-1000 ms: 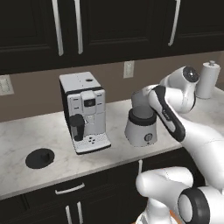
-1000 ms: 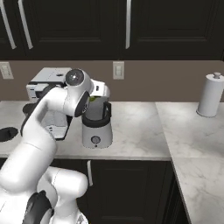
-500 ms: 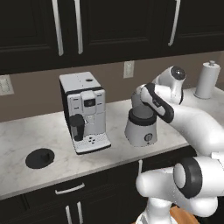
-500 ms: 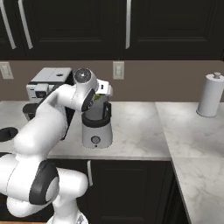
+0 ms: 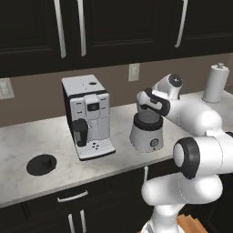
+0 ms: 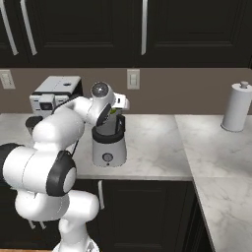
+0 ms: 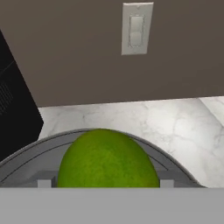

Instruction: Grab the limes from the fridge, place them in the blender, close the lid, and turn on the blender to create a marinade.

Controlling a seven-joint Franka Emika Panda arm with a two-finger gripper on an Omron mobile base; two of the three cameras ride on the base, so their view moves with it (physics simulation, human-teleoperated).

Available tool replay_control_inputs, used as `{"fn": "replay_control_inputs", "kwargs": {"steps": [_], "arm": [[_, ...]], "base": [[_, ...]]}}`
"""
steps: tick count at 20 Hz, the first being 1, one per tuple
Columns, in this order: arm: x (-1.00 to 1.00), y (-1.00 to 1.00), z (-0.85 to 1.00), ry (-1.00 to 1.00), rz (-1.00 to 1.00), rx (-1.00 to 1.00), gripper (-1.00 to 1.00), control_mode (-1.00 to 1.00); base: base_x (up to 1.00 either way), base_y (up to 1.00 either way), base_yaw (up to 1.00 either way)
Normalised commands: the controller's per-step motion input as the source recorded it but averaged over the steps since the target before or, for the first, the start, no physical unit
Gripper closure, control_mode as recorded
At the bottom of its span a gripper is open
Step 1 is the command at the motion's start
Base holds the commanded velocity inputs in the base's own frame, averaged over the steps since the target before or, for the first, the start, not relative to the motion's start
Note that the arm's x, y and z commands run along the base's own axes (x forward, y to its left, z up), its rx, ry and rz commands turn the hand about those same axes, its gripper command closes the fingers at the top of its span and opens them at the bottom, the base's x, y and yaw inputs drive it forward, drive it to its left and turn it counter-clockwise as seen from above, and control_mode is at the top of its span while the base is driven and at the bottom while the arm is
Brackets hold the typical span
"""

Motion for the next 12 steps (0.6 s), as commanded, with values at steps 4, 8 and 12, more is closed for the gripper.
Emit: {"fn": "replay_control_inputs", "kwargs": {"steps": [4,8,12], "arm": [[0.61,0.00,-0.26,0.01,0.01,0.00,1.00,-1.00],[0.61,0.00,-0.27,0.03,0.01,0.00,1.00,-1.00],[0.48,0.00,-0.25,0.07,0.02,0.00,-1.00,-1.00]], "base": [[0.00,0.00,0.00],[0.00,0.00,0.00],[0.00,0.00,0.00]]}}
